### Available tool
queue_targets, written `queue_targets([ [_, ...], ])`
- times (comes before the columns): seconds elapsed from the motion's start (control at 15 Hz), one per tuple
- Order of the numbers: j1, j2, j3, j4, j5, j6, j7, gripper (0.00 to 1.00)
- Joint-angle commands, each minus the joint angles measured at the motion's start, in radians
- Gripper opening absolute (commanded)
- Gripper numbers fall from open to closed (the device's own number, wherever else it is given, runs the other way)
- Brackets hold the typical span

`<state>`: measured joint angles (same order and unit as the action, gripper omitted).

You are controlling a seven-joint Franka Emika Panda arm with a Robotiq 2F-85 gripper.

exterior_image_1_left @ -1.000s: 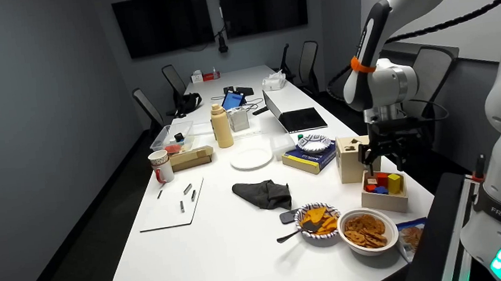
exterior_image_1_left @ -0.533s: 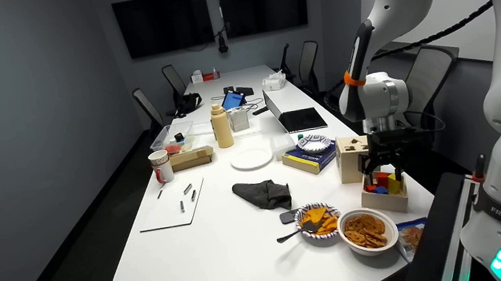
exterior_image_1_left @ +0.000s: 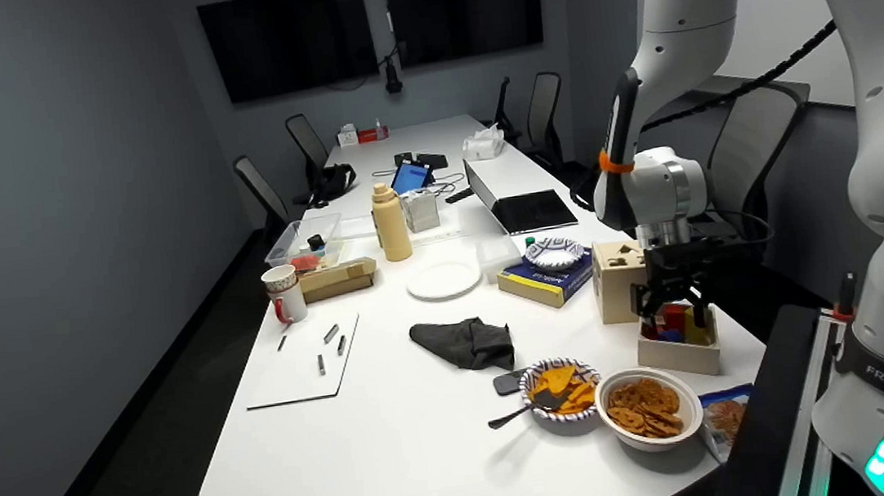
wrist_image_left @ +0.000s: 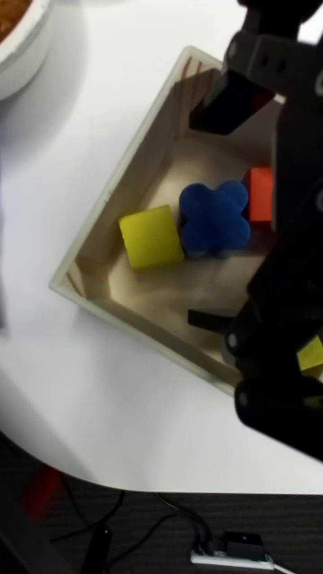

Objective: Put the blue block in the toy box

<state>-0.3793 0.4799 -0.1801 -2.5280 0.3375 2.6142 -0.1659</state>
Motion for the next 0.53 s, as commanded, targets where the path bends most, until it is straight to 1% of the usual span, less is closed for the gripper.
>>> queue_targets([
  [0.0, -0.034, 0.061, 0.019, 0.051, -0.010, 0.014, -0.014, 1.00],
  [0.07, -0.036, 0.071, 0.019, 0.057, -0.014, 0.014, -0.013, 1.00],
  [0.13, -0.037, 0.080, 0.023, 0.063, -0.015, 0.016, -0.012, 0.75],
  [0.2, -0.037, 0.087, 0.023, 0.065, -0.018, 0.017, -0.011, 0.75],
  [0.47, -0.045, 0.094, 0.025, 0.063, -0.019, 0.022, -0.013, 0.42],
])
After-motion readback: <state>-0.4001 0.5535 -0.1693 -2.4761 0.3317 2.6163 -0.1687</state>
